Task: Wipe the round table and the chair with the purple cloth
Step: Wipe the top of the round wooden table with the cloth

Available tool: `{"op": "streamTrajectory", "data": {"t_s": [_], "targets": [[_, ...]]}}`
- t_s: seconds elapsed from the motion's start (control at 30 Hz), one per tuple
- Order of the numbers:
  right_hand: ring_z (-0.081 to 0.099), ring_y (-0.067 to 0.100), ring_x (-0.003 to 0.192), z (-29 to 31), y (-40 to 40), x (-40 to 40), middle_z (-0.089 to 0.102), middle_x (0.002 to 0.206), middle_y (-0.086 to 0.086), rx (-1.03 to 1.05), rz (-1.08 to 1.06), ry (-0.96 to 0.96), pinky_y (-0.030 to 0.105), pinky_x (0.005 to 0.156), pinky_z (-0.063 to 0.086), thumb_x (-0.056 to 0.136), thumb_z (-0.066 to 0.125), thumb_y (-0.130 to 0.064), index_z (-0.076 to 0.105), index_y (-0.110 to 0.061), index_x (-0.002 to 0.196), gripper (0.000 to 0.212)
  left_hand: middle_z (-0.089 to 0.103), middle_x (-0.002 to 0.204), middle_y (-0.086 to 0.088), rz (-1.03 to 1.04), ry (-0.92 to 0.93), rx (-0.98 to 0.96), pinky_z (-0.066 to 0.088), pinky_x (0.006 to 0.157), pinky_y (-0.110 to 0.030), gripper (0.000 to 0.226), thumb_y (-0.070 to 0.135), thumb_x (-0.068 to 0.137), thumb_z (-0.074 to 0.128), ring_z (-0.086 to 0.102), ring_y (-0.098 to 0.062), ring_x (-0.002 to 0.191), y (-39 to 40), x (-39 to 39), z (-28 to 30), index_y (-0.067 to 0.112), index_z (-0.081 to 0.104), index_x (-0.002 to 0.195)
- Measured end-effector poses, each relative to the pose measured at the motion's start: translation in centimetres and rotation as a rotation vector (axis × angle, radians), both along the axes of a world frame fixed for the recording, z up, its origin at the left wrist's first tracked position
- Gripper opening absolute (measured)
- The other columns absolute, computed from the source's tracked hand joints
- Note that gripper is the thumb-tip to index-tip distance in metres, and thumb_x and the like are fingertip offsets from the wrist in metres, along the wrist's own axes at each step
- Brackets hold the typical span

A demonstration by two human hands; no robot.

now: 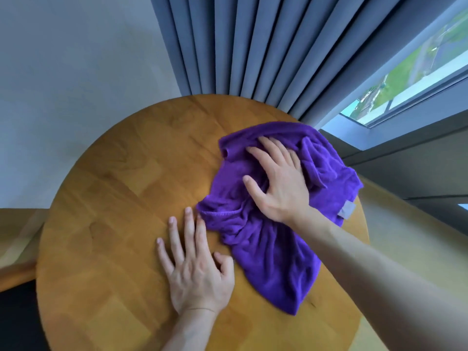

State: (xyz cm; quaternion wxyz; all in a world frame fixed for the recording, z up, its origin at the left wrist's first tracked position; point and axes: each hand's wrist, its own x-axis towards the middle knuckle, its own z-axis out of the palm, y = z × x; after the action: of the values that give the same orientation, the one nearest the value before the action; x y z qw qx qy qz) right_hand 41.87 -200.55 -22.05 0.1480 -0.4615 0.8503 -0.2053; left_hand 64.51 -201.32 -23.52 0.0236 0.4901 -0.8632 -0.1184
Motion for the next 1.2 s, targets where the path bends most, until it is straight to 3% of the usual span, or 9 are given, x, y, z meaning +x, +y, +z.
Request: {"op": "streamTrajectory", "data": {"t_s": [0.17, 0.3, 0.5, 0.63, 0.83, 1.03, 1.2], "targets": [[0.019, 0.023, 0.155, -0.2, -7.6, -1.8, 0.026, 0.168, 0.001, 0.063, -0.005, 0.049, 0.047, 0.125, 0.012, 0.082, 0.054, -0.051, 0.042, -0.027, 0.153, 0.076, 0.027, 0.169, -0.006, 0.002, -0.006, 0.007, 0.013, 0.124, -0.062, 0.083, 0.028, 0.073, 0.046, 0.017, -0.033, 0.158, -0.1, -0.1, 0.1, 0.008, 0.042, 0.154], [0.013, 0.021, 0.156, -0.4, -9.7, -0.7, 0.018, 0.170, -0.001, 0.118, -0.001, 0.073, 0.047, 0.126, 0.007, 0.078, 0.048, -0.040, 0.034, -0.025, 0.158, 0.082, 0.026, 0.170, -0.006, -0.002, -0.016, 0.017, 0.013, 0.125, -0.061, 0.084, 0.029, 0.073, 0.045, 0.017, -0.033, 0.158, -0.1, 0.0, 0.3, 0.009, 0.042, 0.154], [0.016, 0.023, 0.156, 0.6, -4.8, 3.6, 0.023, 0.168, -0.003, 0.112, 0.406, 0.053, 0.049, 0.125, 0.010, 0.071, 0.046, -0.033, 0.039, -0.022, 0.156, 0.085, 0.052, 0.148, -0.017, 0.007, 0.000, 0.008, 0.018, 0.122, -0.066, 0.064, 0.028, 0.073, 0.046, 0.023, -0.038, 0.155, 0.2, 0.2, -0.2, -0.001, 0.055, 0.129], [0.013, 0.027, 0.157, 0.3, -1.0, 3.5, 0.020, 0.169, 0.000, 0.105, 0.539, 0.057, 0.050, 0.126, 0.007, 0.077, 0.048, -0.033, 0.040, -0.025, 0.154, 0.078, 0.049, 0.153, -0.016, -0.002, 0.022, -0.003, 0.019, 0.121, -0.066, 0.071, 0.030, 0.071, 0.047, 0.025, -0.039, 0.155, -0.1, 0.2, -0.4, -0.002, 0.055, 0.134], [0.003, 0.036, 0.157, -0.4, -5.2, -1.0, 0.011, 0.171, 0.004, 0.227, 0.385, 0.282, 0.062, 0.122, -0.006, 0.082, 0.045, -0.066, 0.028, -0.036, 0.159, 0.085, 0.051, 0.151, -0.014, 0.003, 0.047, 0.016, 0.018, 0.122, -0.066, 0.071, 0.029, 0.069, 0.049, 0.026, -0.039, 0.154, -0.2, 0.0, -0.2, 0.006, 0.050, 0.136], [0.001, 0.034, 0.157, -1.1, -12.8, 1.3, 0.006, 0.172, 0.004, 0.280, 0.188, 0.290, 0.061, 0.123, -0.005, 0.083, 0.034, -0.053, 0.018, -0.028, 0.162, 0.084, 0.039, 0.162, -0.010, -0.001, 0.015, 0.053, 0.013, 0.125, -0.062, 0.075, 0.031, 0.068, 0.048, 0.021, -0.036, 0.157, -0.3, 0.0, 0.1, 0.010, 0.050, 0.140], [0.002, 0.027, 0.157, 0.0, -10.2, 4.4, 0.010, 0.171, 0.001, 0.242, 0.398, 0.201, 0.052, 0.126, 0.002, 0.080, 0.036, -0.040, 0.021, -0.020, 0.162, 0.086, 0.061, 0.133, -0.017, 0.002, -0.014, 0.053, 0.019, 0.121, -0.067, 0.052, 0.030, 0.072, 0.047, 0.039, -0.044, 0.140, -0.1, 0.2, 0.0, 0.010, 0.053, 0.120]]}}
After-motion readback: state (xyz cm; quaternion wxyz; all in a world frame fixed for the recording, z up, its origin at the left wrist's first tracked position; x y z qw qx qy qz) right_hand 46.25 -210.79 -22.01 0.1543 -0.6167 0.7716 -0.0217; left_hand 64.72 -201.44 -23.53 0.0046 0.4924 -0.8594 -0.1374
